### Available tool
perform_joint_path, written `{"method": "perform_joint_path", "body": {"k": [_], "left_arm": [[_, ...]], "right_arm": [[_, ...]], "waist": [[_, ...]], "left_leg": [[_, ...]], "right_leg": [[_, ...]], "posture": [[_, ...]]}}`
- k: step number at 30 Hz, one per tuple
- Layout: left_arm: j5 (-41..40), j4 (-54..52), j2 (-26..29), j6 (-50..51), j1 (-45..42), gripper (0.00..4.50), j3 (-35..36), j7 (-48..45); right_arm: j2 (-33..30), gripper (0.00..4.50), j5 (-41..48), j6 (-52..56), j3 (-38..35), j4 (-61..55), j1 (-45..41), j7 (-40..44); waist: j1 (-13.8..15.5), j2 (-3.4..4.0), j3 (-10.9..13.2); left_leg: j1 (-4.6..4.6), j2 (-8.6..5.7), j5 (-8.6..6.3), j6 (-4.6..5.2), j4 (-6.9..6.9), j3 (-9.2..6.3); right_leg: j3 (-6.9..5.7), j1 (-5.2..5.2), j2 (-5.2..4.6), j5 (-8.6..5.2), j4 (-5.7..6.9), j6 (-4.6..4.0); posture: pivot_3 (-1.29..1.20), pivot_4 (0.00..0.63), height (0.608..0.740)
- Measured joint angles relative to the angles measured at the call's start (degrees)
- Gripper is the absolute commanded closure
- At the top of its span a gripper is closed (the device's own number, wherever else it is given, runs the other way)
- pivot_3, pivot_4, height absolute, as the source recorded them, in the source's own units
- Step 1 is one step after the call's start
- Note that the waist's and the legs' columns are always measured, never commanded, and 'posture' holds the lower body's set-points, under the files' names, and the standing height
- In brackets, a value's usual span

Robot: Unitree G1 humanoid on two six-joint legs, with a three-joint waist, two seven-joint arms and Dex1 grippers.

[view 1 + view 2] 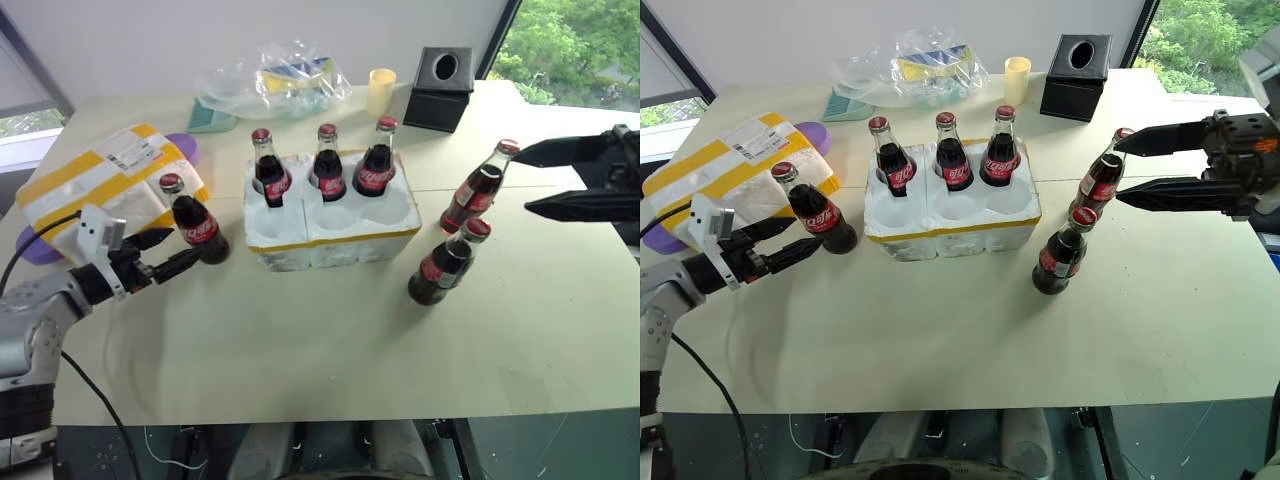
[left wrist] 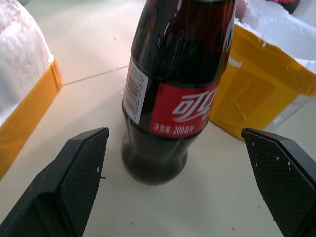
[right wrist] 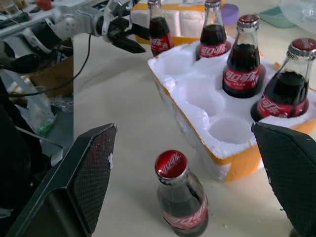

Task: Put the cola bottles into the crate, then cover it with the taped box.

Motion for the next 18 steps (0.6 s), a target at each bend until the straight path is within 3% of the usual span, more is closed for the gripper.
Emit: {"method": "perform_joint_path", "body": {"k": [10,12,15,18], "left_arm": [[5.08,9.39,-5.39,-4.83,-9.44,0.0,-6.29,3.37],[5.4,10.52,-5.77,-5.24,-10.02,0.5,-6.5,3.25],[5.13,10.46,-5.74,-5.19,-10.28,1.8,-6.42,2.53],[4.97,10.39,-4.88,-4.37,-10.27,1.79,-6.43,1.54]], "right_arm": [[1.92,0.02,3.11,1.22,-0.52,-1.62,0.08,-3.57],[1.98,0.0,3.3,1.27,-0.64,-2.18,0.6,-4.35],[2.01,0.0,4.17,1.38,-1.43,-2.56,1.5,-5.47],[2.18,0.0,4.83,1.58,-2.12,-2.77,2.43,-6.66]], "waist": [[0.69,-0.08,-0.02],[0.69,-0.1,-0.01],[0.59,-0.1,-0.01],[0.58,-0.1,-0.01]], "left_leg": [[0.0,-0.02,0.01,0.01,0.07,0.0],[-0.01,-0.02,0.01,0.01,0.06,0.0],[-0.01,-0.01,0.01,0.01,0.06,0.0],[-0.01,-0.01,0.01,0.0,0.07,0.0]], "right_leg": [[-0.01,0.02,0.01,0.01,0.02,0.01],[-0.01,0.01,0.01,0.01,0.02,0.01],[-0.01,0.01,0.02,0.01,0.03,0.01],[-0.01,0.01,0.02,0.01,0.04,0.01]], "posture": [[0.0,0.15,0.74],[0.0,0.15,0.74],[0.0,0.15,0.74],[0.0,0.15,0.74]]}}
